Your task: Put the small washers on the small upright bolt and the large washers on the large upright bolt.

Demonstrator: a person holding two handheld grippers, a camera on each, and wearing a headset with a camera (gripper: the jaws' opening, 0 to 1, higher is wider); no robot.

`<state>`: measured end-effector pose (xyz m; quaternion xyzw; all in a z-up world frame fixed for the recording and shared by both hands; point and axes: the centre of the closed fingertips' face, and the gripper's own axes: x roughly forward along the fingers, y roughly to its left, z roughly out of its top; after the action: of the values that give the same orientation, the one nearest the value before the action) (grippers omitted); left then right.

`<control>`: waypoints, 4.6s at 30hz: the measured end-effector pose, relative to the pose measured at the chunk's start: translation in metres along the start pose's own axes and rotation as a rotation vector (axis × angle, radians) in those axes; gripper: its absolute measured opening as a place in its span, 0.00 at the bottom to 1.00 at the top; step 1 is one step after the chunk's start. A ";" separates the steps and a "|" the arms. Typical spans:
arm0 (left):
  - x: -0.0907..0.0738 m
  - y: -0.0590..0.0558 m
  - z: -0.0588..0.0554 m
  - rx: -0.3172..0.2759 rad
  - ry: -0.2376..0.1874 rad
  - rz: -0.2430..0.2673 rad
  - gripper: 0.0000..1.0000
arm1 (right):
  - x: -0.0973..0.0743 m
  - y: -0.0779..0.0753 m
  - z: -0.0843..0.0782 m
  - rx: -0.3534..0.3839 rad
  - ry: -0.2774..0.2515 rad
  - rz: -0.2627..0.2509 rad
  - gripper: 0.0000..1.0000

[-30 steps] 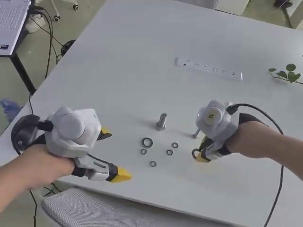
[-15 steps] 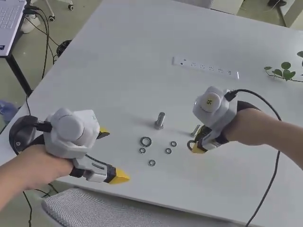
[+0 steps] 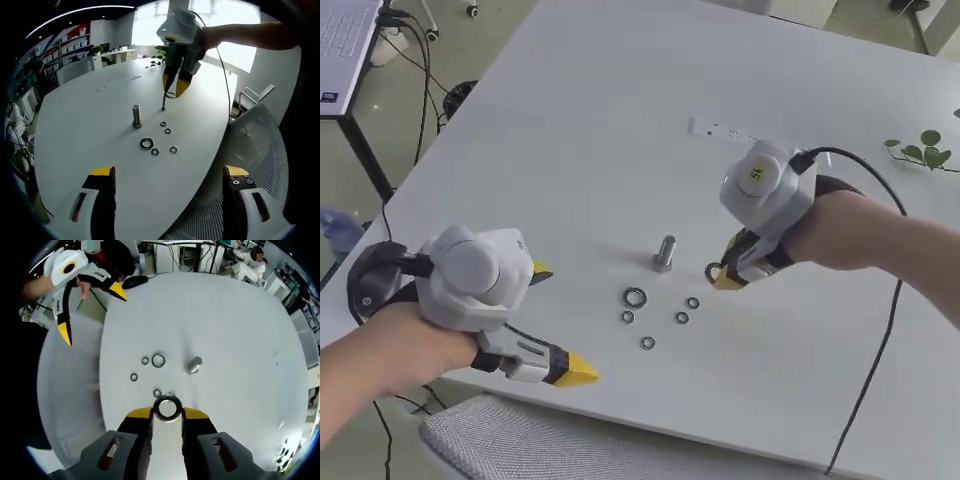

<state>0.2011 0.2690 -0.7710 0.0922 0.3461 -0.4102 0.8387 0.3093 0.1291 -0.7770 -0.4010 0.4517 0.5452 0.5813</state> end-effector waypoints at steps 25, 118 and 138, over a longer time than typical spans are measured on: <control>0.006 0.001 -0.004 0.012 0.008 -0.033 0.90 | 0.014 -0.026 0.047 -0.030 -0.003 -0.022 0.21; 0.020 0.017 -0.010 0.004 0.040 -0.059 0.79 | 0.101 -0.057 0.043 -0.094 0.100 0.003 0.22; 0.019 0.019 -0.007 0.013 0.045 -0.059 0.78 | 0.102 -0.063 0.045 -0.102 0.092 0.003 0.40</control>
<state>0.2201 0.2729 -0.7911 0.0967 0.3646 -0.4348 0.8177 0.3757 0.1944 -0.8650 -0.4540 0.4502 0.5494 0.5380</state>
